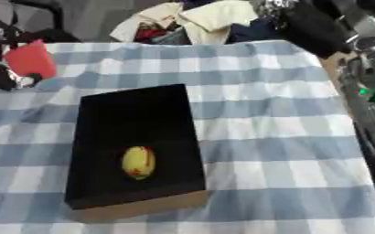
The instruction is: Pick up objects on the table and place them in the box.
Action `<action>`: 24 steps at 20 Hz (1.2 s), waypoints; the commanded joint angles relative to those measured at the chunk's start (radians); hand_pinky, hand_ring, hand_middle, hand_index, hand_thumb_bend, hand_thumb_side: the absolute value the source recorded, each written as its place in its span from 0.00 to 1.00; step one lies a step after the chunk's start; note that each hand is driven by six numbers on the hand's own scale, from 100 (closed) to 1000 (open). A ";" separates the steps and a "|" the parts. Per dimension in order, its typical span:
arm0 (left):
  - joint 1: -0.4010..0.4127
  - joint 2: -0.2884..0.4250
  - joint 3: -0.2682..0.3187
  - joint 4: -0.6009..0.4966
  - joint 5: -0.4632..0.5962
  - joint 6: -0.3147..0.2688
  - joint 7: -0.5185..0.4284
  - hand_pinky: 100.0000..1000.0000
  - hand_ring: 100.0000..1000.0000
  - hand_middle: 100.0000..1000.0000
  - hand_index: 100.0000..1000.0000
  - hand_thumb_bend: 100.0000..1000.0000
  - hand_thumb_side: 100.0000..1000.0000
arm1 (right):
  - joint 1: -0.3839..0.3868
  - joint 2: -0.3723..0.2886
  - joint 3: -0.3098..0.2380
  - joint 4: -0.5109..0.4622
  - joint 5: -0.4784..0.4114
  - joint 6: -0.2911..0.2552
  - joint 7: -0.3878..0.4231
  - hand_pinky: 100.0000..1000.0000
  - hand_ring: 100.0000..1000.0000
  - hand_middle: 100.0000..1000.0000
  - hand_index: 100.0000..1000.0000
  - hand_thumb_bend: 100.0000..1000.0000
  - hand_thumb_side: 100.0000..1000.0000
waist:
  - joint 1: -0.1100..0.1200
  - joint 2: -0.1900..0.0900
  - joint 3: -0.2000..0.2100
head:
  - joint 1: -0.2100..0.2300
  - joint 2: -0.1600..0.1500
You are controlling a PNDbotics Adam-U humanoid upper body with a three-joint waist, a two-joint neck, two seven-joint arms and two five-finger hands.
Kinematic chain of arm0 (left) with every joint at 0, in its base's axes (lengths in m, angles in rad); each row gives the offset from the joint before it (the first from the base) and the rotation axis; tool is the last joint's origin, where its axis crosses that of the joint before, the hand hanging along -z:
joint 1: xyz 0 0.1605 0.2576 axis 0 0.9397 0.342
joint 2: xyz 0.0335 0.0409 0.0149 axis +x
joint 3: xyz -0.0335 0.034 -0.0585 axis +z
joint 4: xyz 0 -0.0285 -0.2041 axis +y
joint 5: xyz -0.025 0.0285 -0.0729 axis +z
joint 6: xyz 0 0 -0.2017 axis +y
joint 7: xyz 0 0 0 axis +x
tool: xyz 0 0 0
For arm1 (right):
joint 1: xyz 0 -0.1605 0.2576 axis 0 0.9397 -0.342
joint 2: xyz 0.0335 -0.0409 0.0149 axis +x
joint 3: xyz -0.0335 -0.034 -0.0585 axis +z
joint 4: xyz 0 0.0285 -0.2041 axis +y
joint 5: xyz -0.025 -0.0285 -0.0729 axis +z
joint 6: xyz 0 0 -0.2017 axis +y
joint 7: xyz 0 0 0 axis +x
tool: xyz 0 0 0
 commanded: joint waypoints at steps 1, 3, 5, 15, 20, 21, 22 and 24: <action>-0.014 0.048 -0.009 -0.126 0.000 -0.019 -0.012 0.52 0.52 0.27 0.61 0.00 0.17 | -0.017 -0.007 -0.011 -0.022 0.009 0.000 -0.005 0.84 0.79 0.69 0.77 0.00 0.81 | -0.001 -0.025 0.003 | -0.007 0.011; -0.012 0.049 -0.019 -0.183 -0.016 -0.028 -0.024 0.53 0.52 0.27 0.61 0.00 0.14 | -0.018 -0.006 -0.011 -0.022 0.009 0.001 -0.005 0.84 0.79 0.69 0.77 0.00 0.81 | -0.001 -0.024 0.002 | -0.003 0.019; -0.009 0.047 -0.028 -0.235 -0.031 -0.039 -0.031 0.53 0.52 0.27 0.61 0.00 0.14 | -0.018 -0.006 -0.012 -0.023 0.009 0.001 -0.006 0.84 0.79 0.69 0.77 0.00 0.81 | -0.001 -0.023 0.002 | 0.002 0.027; -0.029 0.020 -0.114 -0.342 -0.026 -0.156 0.054 0.52 0.50 0.25 0.60 0.00 0.11 | -0.015 -0.001 -0.013 -0.026 0.009 0.003 -0.004 0.84 0.79 0.68 0.77 0.00 0.82 | 0.002 -0.021 -0.004 | 0.018 0.021; -0.034 -0.004 -0.165 -0.342 -0.039 -0.213 0.083 0.53 0.51 0.26 0.60 0.00 0.09 | -0.014 0.001 -0.013 -0.026 0.008 0.004 -0.003 0.84 0.79 0.68 0.78 0.00 0.82 | 0.003 -0.021 -0.007 | 0.023 0.014; -0.033 -0.007 -0.176 -0.342 -0.042 -0.223 0.083 0.54 0.51 0.26 0.60 0.00 0.09 | -0.014 0.001 -0.012 -0.026 0.008 0.004 -0.002 0.84 0.79 0.68 0.78 0.00 0.82 | 0.003 -0.020 -0.008 | 0.024 0.013; -0.032 -0.009 -0.186 -0.342 -0.044 -0.232 0.083 0.54 0.51 0.26 0.60 0.00 0.09 | -0.014 0.001 -0.012 -0.026 0.008 0.004 -0.002 0.84 0.79 0.68 0.78 0.00 0.82 | 0.003 -0.020 -0.008 | 0.025 0.013; -0.031 -0.017 -0.202 -0.342 -0.048 -0.247 0.085 0.54 0.51 0.26 0.60 0.00 0.09 | -0.014 0.001 -0.012 -0.025 0.008 0.003 -0.001 0.84 0.79 0.68 0.78 0.00 0.82 | 0.003 -0.020 -0.009 | 0.026 0.014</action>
